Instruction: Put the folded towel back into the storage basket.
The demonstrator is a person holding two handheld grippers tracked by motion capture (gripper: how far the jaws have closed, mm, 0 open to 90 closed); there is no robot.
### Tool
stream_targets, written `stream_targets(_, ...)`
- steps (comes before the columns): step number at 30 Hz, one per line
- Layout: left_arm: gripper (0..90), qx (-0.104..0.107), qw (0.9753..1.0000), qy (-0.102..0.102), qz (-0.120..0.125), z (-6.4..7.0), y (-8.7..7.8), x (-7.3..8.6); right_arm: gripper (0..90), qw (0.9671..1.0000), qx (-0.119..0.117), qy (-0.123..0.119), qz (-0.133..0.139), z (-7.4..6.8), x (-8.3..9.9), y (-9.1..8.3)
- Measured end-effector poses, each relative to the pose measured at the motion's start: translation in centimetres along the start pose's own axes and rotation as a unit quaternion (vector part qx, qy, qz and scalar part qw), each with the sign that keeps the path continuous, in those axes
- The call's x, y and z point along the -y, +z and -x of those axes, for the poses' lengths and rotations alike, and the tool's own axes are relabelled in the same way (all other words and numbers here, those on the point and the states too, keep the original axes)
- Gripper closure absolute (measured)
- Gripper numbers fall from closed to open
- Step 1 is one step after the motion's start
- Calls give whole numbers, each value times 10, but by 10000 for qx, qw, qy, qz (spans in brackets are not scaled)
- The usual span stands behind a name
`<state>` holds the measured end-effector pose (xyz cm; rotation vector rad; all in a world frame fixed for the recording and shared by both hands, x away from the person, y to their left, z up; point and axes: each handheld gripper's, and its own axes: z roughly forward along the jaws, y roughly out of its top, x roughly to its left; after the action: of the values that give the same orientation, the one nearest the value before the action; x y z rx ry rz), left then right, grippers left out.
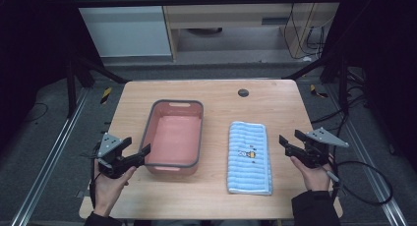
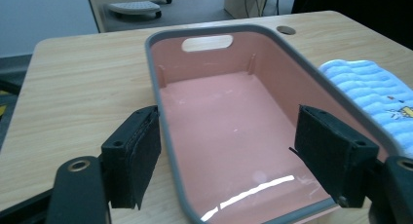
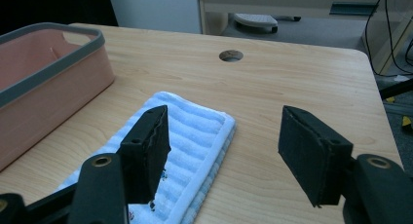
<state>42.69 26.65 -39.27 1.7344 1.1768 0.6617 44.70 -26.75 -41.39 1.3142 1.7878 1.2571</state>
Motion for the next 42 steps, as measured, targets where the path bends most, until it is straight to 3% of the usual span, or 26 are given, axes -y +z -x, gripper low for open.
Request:
stream_targets(2,247,36,9999,125,35,11,3,-5,354,10000,-10,-9,18,-1,-3,0)
stream_targets(18,269,454,9982,396,-13,62,23,-17,351,9999,-19,-59,84,-3,-18,4)
stream_targets(31,277,648,9967,495,-47,89,36,-18,356,9998,80,-167,94,-7,-27,12)
stream_targets(42,284,849,9945,595,-157,112,50,-16,359,9998,-45,-197,71,-10,-38,29)
